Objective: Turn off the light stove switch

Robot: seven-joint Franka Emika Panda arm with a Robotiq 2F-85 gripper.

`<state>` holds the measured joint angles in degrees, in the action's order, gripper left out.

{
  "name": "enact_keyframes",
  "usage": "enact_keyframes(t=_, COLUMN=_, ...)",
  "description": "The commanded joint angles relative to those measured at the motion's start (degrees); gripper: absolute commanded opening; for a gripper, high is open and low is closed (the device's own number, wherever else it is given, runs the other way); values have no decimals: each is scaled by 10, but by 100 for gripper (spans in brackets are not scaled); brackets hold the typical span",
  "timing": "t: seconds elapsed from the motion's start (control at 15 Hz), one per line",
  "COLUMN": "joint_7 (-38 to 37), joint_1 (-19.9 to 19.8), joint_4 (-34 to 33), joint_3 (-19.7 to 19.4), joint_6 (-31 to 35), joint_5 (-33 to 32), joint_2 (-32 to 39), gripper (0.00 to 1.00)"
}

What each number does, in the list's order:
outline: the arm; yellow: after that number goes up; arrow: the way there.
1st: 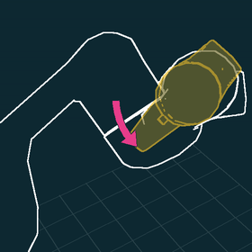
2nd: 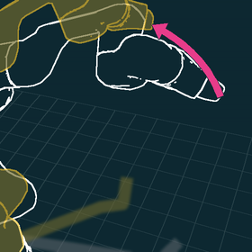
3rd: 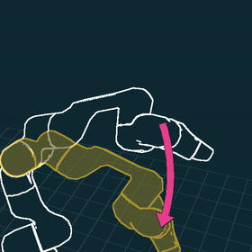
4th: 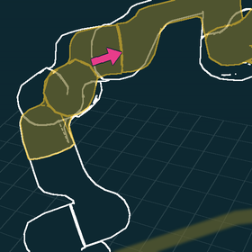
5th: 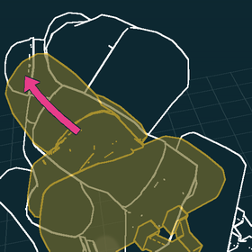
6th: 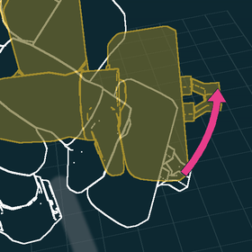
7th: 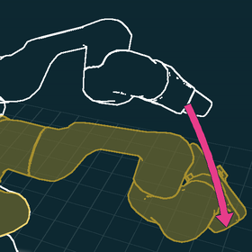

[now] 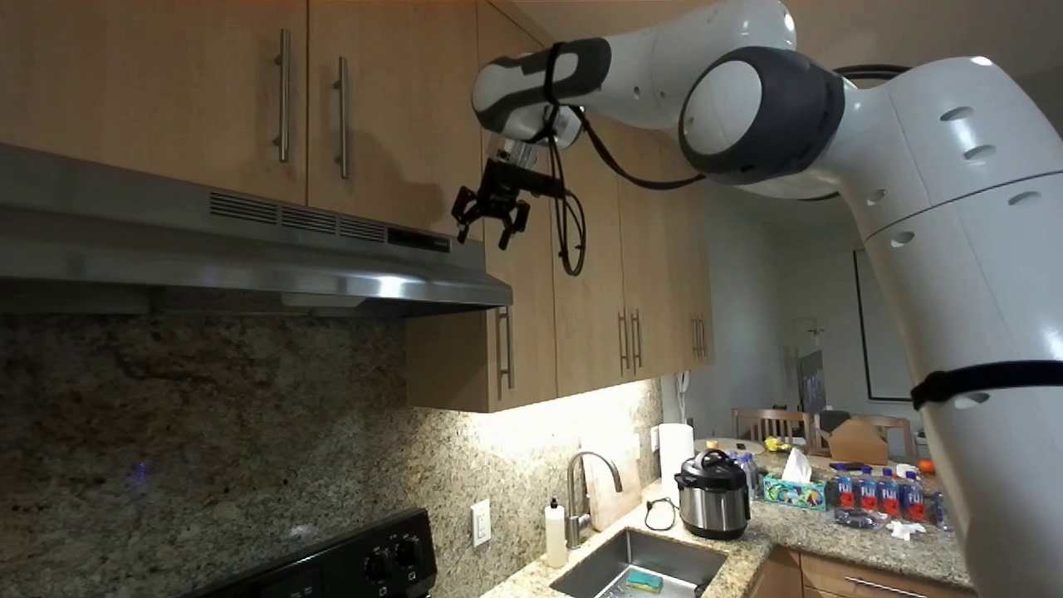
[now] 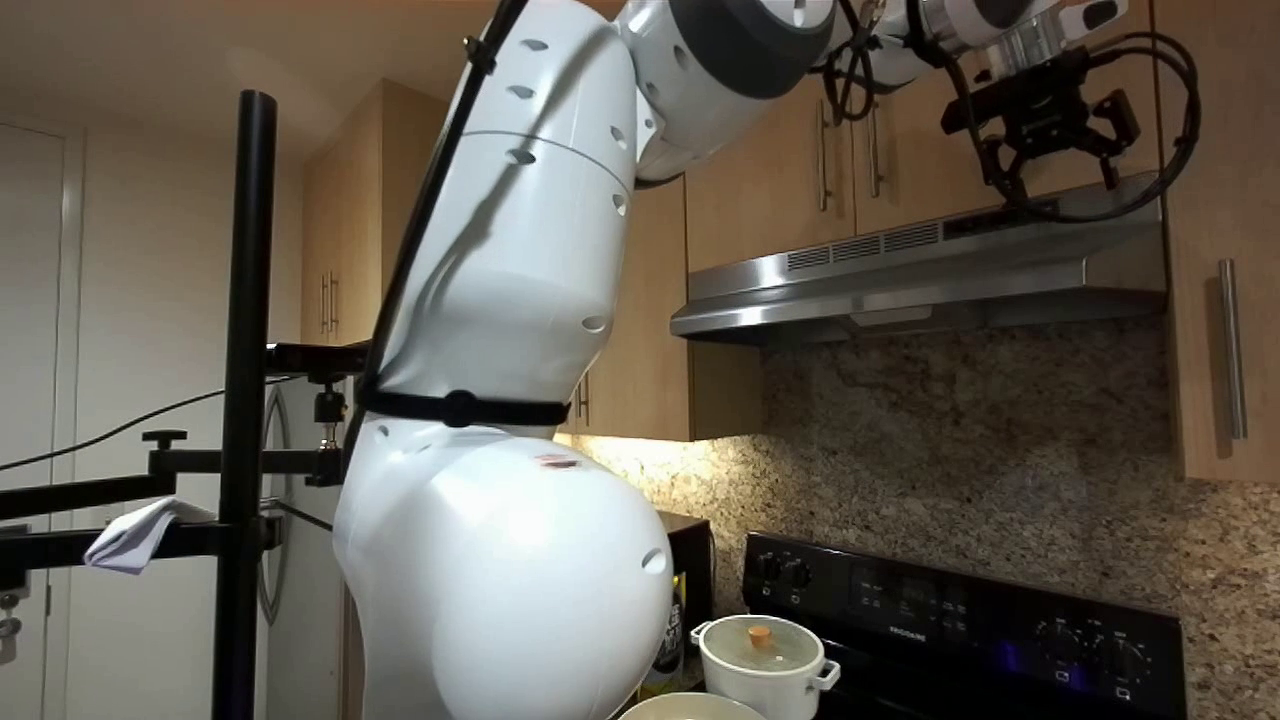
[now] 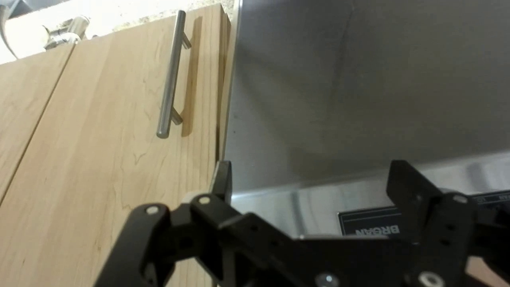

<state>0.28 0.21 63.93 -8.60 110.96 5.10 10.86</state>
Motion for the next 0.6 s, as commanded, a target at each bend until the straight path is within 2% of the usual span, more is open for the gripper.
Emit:
enact_keyframes(t=0.0, joint_7=20, joint_1=-4, joint_4=105, joint_3=3, joint_6=44, joint_5=28, joint_2=-69, gripper=100)
enact_keyframes(t=0.27, joint_7=10, joint_1=3, joint_4=208, joint_3=4, joint_6=107, joint_5=29, joint_2=-147, gripper=100)
enact_keyframes(t=0.53, joint_7=-3, joint_1=7, joint_4=309, joint_3=11, joint_6=114, joint_5=8, joint_2=-221, gripper=100)
